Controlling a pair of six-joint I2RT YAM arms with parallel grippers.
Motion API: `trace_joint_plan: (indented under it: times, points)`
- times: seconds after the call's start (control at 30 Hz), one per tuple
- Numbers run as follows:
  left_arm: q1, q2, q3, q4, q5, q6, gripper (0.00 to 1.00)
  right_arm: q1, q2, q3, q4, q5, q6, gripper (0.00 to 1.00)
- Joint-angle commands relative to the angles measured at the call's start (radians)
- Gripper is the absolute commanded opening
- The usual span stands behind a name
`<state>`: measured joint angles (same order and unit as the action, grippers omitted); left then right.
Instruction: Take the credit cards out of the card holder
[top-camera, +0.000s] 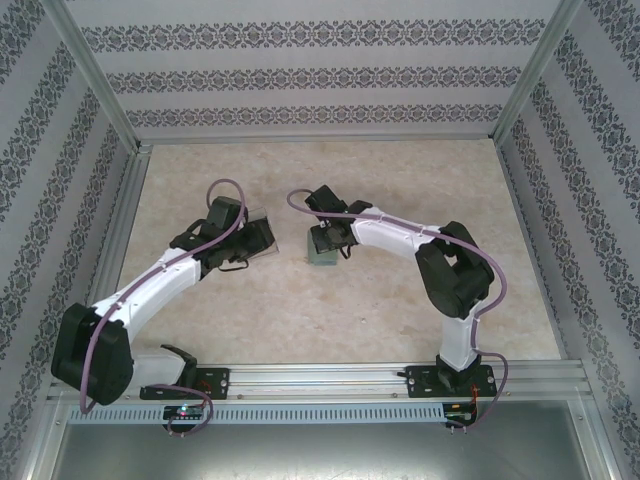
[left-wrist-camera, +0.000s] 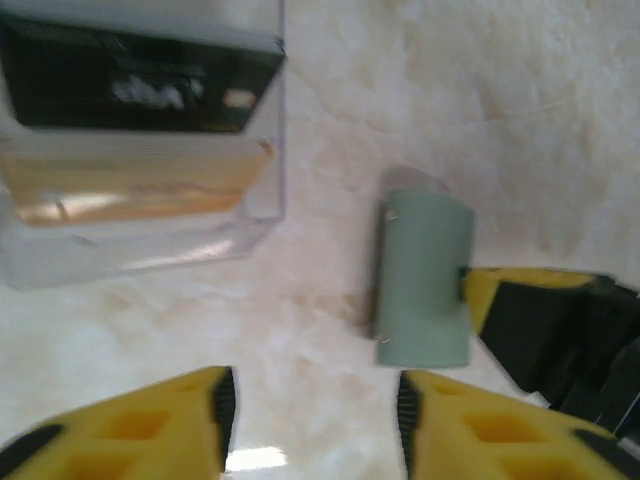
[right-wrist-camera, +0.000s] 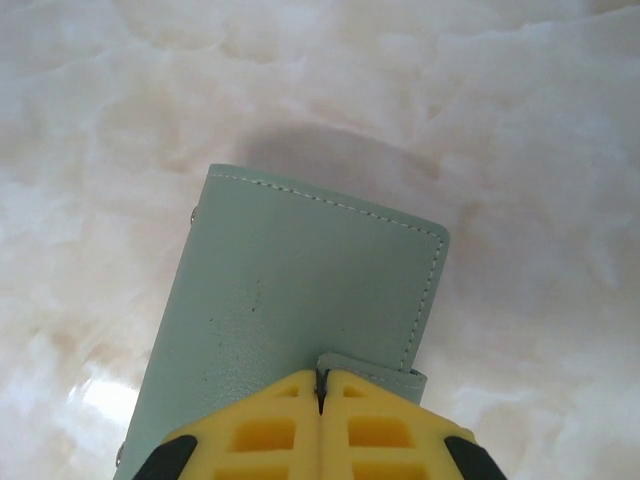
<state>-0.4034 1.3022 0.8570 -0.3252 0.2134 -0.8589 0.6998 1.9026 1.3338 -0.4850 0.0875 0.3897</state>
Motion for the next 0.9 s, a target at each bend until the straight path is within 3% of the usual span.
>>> trace_joint_plan:
  times: [0.0, 0.1, 0.53, 0.7, 0.87]
  points:
    - [-0.066, 0.062, -0.018, 0.118, 0.049, -0.11, 0.24, 0.027, -0.059, -0.071, 0.051, -0.058, 0.031, 0.0]
    - [-0.125, 0.137, -0.011, 0.175, 0.053, -0.159, 0.0, 0.043, -0.088, -0.131, 0.096, -0.076, 0.061, 0.0]
    - [-0.217, 0.424, 0.079, 0.305, 0.094, -0.251, 0.0, 0.031, -0.112, -0.226, 0.231, -0.202, 0.148, 0.0]
    - [-0.235, 0.49, 0.129, 0.202, 0.05, -0.253, 0.0, 0.014, -0.136, -0.255, 0.261, -0.236, 0.165, 0.0]
    - [-0.239, 0.523, 0.14, 0.1, 0.012, -0.252, 0.0, -0.048, -0.189, -0.328, 0.368, -0.352, 0.228, 0.0]
